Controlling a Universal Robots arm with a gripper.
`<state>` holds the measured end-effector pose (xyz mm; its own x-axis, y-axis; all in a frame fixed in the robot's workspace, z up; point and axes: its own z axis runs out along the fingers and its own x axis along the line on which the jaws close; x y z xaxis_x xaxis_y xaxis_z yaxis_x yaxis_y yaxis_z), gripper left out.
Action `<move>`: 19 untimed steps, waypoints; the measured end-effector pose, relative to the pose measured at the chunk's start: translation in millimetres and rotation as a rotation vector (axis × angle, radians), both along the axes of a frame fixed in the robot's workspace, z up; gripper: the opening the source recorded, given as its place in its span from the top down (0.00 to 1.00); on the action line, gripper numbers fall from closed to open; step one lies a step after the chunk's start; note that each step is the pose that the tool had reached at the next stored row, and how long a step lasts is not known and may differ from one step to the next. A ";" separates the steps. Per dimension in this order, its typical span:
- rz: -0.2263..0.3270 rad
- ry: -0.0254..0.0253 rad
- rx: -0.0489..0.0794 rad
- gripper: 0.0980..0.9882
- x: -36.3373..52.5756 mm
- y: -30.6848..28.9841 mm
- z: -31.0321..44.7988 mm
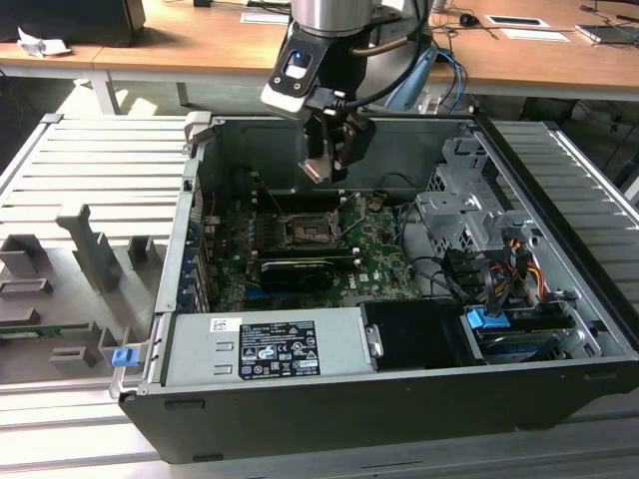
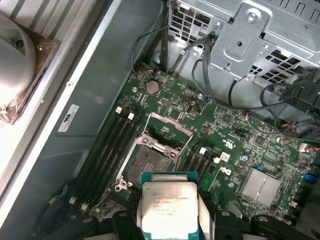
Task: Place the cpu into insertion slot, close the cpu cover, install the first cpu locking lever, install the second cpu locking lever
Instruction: 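Place the cpu into insertion slot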
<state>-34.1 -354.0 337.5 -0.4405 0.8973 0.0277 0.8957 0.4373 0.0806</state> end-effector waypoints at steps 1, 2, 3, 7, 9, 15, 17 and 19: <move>-0.006 0.0001 0.000 0.51 0.0 0.0 -0.1; -0.012 0.0000 0.000 0.51 0.0 0.0 -0.3; -0.018 0.0000 0.000 0.51 0.0 0.0 -0.5; -0.042 -0.0001 0.000 0.51 0.0 0.0 -1.5; -0.068 0.0007 0.000 0.51 0.0 0.0 -3.4; -0.164 0.0068 0.000 0.51 0.0 0.1 -7.9; -0.188 0.0081 0.000 0.51 0.0 0.1 -8.8; -0.218 0.0098 0.000 0.51 0.0 0.0 -10.1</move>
